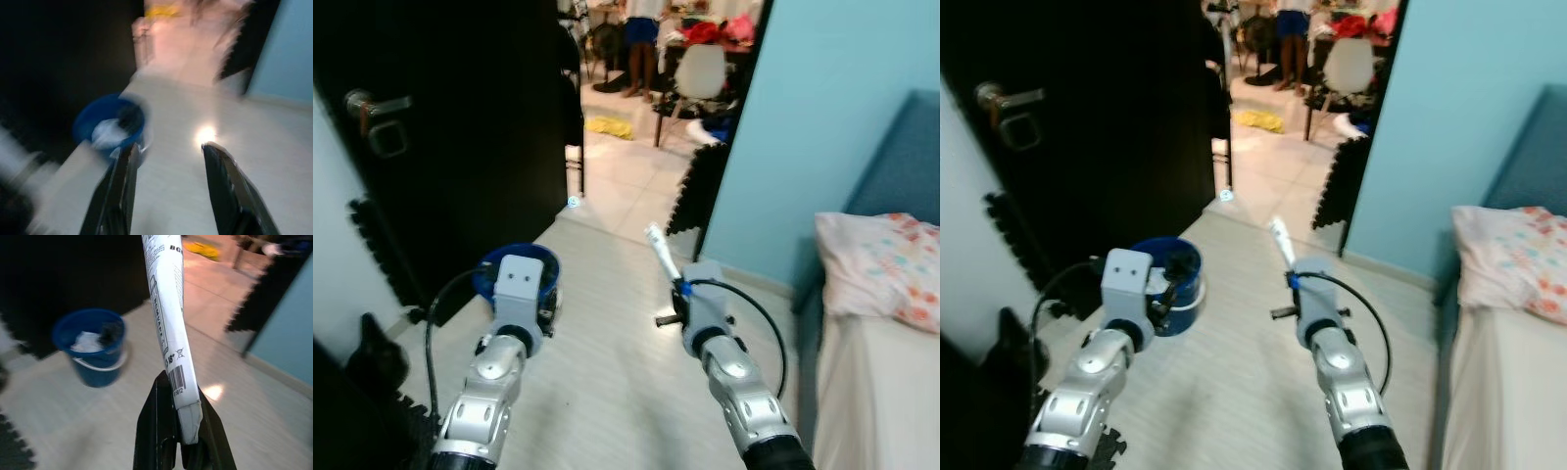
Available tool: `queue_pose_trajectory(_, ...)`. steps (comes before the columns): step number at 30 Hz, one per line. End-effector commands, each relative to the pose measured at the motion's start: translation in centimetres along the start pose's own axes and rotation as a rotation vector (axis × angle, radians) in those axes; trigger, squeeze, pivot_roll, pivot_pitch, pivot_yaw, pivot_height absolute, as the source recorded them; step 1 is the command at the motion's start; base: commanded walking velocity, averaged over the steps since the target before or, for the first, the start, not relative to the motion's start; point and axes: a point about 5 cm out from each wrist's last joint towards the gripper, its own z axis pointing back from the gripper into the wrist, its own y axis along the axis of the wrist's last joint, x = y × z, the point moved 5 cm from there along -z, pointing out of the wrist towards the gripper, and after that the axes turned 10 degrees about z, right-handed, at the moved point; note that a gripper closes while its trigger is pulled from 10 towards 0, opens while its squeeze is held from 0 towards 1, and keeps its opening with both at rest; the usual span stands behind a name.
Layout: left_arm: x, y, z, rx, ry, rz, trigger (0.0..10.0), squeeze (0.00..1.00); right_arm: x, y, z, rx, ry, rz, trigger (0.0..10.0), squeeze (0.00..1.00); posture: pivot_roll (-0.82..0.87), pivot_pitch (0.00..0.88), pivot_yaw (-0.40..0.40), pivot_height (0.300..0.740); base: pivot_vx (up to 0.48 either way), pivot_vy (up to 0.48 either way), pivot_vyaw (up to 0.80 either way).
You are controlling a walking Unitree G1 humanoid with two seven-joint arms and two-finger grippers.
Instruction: Clean up the room
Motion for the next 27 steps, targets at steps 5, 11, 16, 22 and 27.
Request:
queue_pose_trajectory(5, -0.03, -0.73, -0.23, -0.028, 0.014, -0.023, 10.0, 0.0, -0.01, -0.64, 0.22, -0.018, 0.005, -0.007, 10.0, 0.0, 0.06, 0.009, -0.054, 0.74, 0.0, 0.0, 0.8)
queue_pose_trajectory(11, -0.01, -0.69, -0.22, -0.029, 0.008, -0.002, 10.0, 0.0, 0.18, -0.66, 0.2, -0.02, -0.005, -0.013, 10.0, 0.0, 0.06, 0.009, -0.057, 0.74, 0.0, 0.0, 0.8)
queue_pose_trajectory(16, 0.13, -0.53, -0.25, -0.027, 0.002, 0.026, 10.0, 0.0, 0.76, -0.69, 0.2, -0.02, -0.042, -0.076, 10.0, 0.0, 0.06, 0.005, -0.059, 0.74, 0.1, 0.0, 0.48)
queue_pose_trajectory(22, -0.06, -0.4, -0.43, -0.026, 0.018, 0.037, 10.0, 0.0, 0.81, -0.69, 0.27, -0.02, -0.048, -0.081, 10.0, 0.0, 0.06, 0.001, -0.053, 0.74, 0.322, 0.0, 0.0)
queue_pose_trajectory(27, -0.01, -0.44, -0.5, -0.027, 0.013, 0.037, 10.0, 0.0, 0.77, -0.7, 0.35, -0.018, -0.051, -0.08, 10.0, 0.0, 0.05, 0.0, -0.05, 0.74, 0.349, 0.0, 0.0)
